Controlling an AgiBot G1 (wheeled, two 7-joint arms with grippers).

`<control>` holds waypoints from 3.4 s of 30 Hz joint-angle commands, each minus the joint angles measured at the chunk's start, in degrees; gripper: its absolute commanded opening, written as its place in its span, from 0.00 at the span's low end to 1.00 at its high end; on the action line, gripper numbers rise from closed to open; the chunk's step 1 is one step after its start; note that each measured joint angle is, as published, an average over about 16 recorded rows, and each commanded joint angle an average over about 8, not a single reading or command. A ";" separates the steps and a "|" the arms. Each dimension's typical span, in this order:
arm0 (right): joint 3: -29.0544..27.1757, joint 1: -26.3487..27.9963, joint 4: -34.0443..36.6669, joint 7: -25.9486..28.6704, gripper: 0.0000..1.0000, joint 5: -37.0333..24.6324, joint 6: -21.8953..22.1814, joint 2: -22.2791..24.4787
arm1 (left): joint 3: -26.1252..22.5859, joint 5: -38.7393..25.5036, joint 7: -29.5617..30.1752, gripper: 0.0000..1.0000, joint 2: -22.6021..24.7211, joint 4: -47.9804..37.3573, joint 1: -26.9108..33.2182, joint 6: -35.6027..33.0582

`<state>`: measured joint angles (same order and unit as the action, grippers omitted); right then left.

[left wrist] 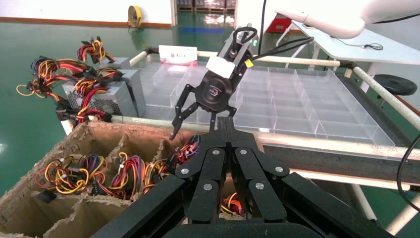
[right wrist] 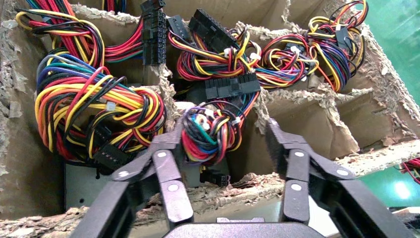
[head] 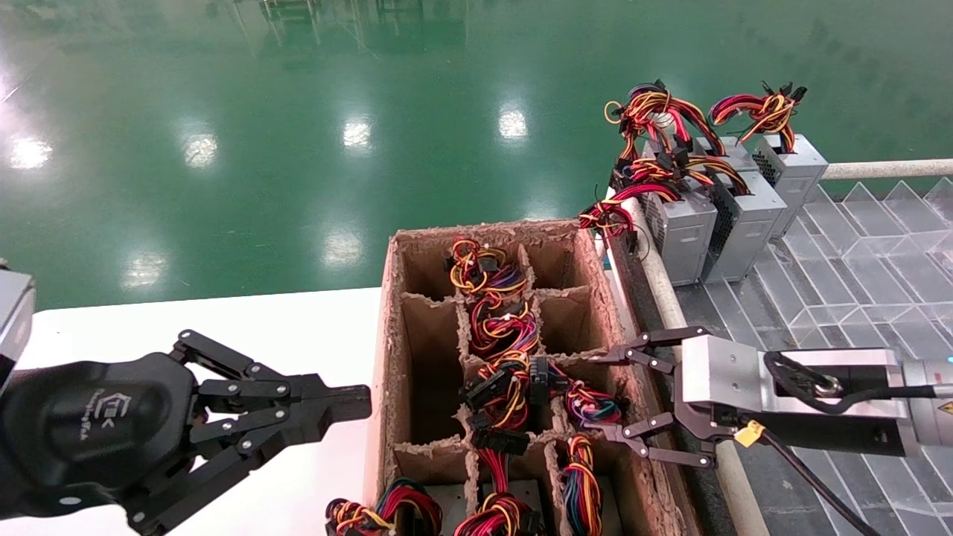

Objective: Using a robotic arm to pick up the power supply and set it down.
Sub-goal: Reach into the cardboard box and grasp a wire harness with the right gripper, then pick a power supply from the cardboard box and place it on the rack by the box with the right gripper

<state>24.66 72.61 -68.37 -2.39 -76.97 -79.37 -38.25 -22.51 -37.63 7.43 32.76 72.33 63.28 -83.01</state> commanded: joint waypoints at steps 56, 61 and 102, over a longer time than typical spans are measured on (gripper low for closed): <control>-26.28 -0.37 -9.03 -29.16 0.00 16.68 13.57 8.57 | -0.02 0.01 -0.01 0.00 -0.01 0.00 0.00 0.01; -28.34 0.18 -8.64 -33.37 0.00 12.78 16.44 11.71 | -0.02 0.01 -0.01 0.00 -0.01 0.00 0.00 0.01; -20.27 16.56 41.77 -45.57 0.00 -1.17 16.49 4.86 | -0.03 0.02 -0.01 0.00 -0.01 0.00 0.01 0.01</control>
<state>4.23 88.84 -26.80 -48.06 -78.01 -62.64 -33.17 -22.54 -37.61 7.41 32.75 72.33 63.29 -83.00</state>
